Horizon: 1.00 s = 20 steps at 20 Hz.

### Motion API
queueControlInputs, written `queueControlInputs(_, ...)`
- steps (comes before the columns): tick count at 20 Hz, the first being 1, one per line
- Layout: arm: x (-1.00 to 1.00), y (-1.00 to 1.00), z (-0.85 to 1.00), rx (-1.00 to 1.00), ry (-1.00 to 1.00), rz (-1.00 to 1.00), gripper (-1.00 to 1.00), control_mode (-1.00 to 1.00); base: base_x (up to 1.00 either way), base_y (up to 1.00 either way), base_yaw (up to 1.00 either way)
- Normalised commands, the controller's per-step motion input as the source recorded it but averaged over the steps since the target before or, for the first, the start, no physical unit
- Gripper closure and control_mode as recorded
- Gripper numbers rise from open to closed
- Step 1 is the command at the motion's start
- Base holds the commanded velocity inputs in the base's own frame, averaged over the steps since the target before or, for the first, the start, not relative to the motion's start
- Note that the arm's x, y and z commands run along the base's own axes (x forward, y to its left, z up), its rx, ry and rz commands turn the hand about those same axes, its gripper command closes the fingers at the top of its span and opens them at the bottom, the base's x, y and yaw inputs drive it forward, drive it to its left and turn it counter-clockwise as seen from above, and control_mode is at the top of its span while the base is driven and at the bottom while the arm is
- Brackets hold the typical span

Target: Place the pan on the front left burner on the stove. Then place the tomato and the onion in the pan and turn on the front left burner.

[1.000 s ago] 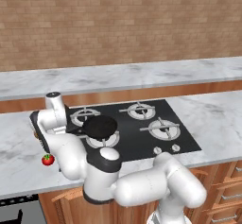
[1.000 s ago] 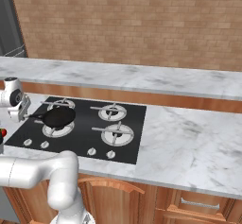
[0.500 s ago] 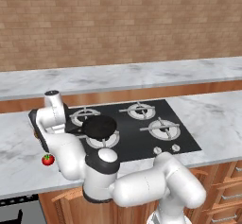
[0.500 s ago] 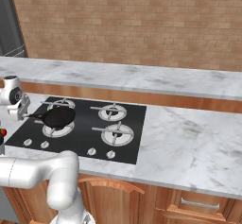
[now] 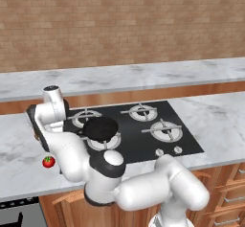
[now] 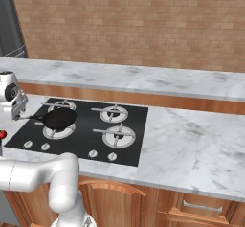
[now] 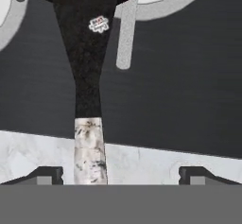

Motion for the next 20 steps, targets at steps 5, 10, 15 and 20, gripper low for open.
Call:
queueControlInputs(5,-0.18,0.00,0.82,0.00,0.00,-0.05,-1.00,-1.00,0.00,0.00,0.00)
queueControlInputs(10,-0.08,0.00,0.64,-0.01,0.00,0.02,-1.00,-1.00,0.00,0.00,0.00)
queueControlInputs(15,0.00,0.00,0.13,-0.06,0.00,0.20,-1.00,-1.00,0.00,0.00,0.00)
queueControlInputs(20,0.03,0.00,0.00,-0.04,0.00,0.37,-1.00,-1.00,0.00,0.00,0.00)
